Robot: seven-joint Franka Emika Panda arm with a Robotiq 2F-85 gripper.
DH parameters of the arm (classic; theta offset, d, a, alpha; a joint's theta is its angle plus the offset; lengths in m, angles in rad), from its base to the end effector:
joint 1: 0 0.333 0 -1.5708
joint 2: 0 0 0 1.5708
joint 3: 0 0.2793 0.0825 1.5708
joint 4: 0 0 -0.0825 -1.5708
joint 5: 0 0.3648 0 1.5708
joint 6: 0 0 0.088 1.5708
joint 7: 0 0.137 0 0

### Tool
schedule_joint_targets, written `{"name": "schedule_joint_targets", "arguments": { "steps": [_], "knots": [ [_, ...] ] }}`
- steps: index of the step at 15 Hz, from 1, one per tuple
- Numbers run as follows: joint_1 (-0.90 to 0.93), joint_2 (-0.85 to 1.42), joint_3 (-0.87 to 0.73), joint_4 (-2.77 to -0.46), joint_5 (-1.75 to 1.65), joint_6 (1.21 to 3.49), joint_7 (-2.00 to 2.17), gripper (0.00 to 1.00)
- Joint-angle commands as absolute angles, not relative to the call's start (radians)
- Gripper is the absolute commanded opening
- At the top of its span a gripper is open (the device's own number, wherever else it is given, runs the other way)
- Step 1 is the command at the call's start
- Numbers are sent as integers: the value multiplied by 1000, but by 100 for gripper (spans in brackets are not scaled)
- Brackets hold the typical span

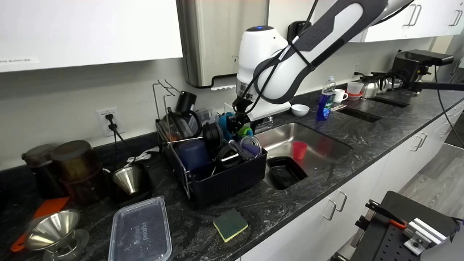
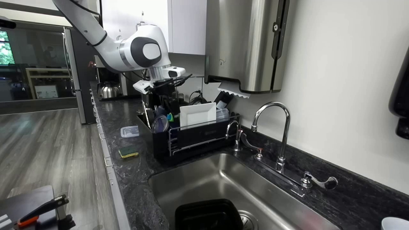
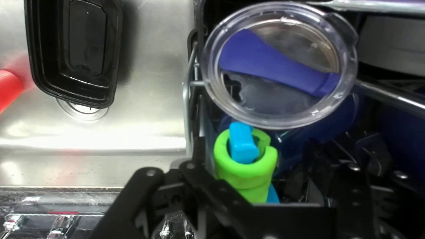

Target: Put the light blue pot in the sink

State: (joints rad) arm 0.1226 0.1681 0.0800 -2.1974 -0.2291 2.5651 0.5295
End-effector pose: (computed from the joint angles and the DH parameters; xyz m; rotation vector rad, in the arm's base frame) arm 0.5446 0.1118 0.2755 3.0620 -0.2295 0.3602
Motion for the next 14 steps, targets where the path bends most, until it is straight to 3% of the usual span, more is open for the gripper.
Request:
{"name": "schedule_joint_targets", "arguments": {
  "steps": [1, 5, 7, 10, 14],
  "knots": [
    [147, 177, 58, -2192, -246, 2584, 525, 45],
    [153, 168, 60, -2194, -251, 2589, 526, 21],
    [156, 168, 60, -2193, -253, 2590, 526, 18],
    [158, 162, 60, -2191, -258, 2597, 526, 5],
    [158, 160, 57, -2190, -267, 2598, 528, 6]
  ]
}}
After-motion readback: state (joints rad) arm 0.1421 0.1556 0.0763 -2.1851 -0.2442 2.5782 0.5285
